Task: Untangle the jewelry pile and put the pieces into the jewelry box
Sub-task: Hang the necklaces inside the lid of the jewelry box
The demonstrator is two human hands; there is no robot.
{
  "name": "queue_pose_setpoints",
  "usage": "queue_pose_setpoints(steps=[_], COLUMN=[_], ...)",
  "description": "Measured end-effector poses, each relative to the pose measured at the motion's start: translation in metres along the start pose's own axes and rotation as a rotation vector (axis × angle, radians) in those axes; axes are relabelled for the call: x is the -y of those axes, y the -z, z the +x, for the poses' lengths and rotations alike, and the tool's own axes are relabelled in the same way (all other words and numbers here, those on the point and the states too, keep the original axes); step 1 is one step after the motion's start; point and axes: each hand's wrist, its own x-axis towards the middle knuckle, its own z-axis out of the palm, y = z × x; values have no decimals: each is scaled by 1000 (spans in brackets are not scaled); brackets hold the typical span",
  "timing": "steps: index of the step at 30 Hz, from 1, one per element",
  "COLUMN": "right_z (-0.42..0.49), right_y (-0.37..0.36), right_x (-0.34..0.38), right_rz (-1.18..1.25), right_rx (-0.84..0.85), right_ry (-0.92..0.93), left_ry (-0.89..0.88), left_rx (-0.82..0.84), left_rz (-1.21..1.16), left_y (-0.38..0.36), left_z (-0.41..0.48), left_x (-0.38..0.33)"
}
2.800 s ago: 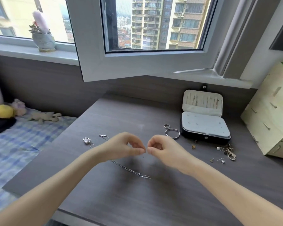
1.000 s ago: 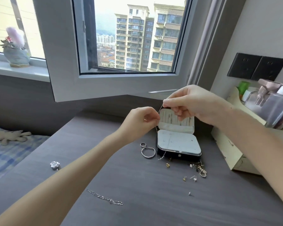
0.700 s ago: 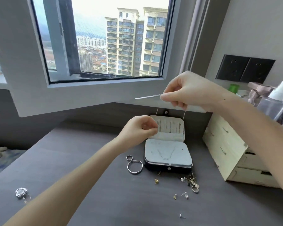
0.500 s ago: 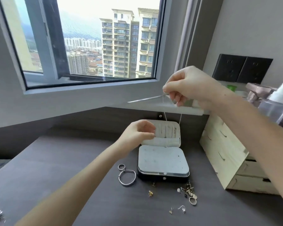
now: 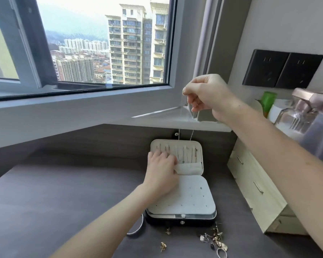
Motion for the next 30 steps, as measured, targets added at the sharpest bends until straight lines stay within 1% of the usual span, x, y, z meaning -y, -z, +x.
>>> queue_pose_setpoints(steps=[3, 14, 20, 23, 25, 28, 30], right_z=[6, 10, -5, -12, -17, -26, -33], right_y=[-3, -9, -19, -26, -32, -44, -53], right_x=[-4, -27, -51, -66, -77, -95, -106], right_rz=[-2, -12, -85, -166, -263, -495, -595], right_rx=[12, 55, 142, 152, 120, -15, -106], right_ry=[6, -16, -22, -11, 2, 138, 217], left_ry=[15, -53, -71, -59, -50, -39, -33], left_rx=[-46, -176, -208, -213, -215, -235, -238], left_rz=[-10, -47, -58, -61, -71, -86, -99], left_y=[-7, 3, 2, 1, 0, -1, 0], left_z=[0, -4, -4, -4, -4, -3, -4], left_x=[0, -3, -3, -3, -2, -1, -2])
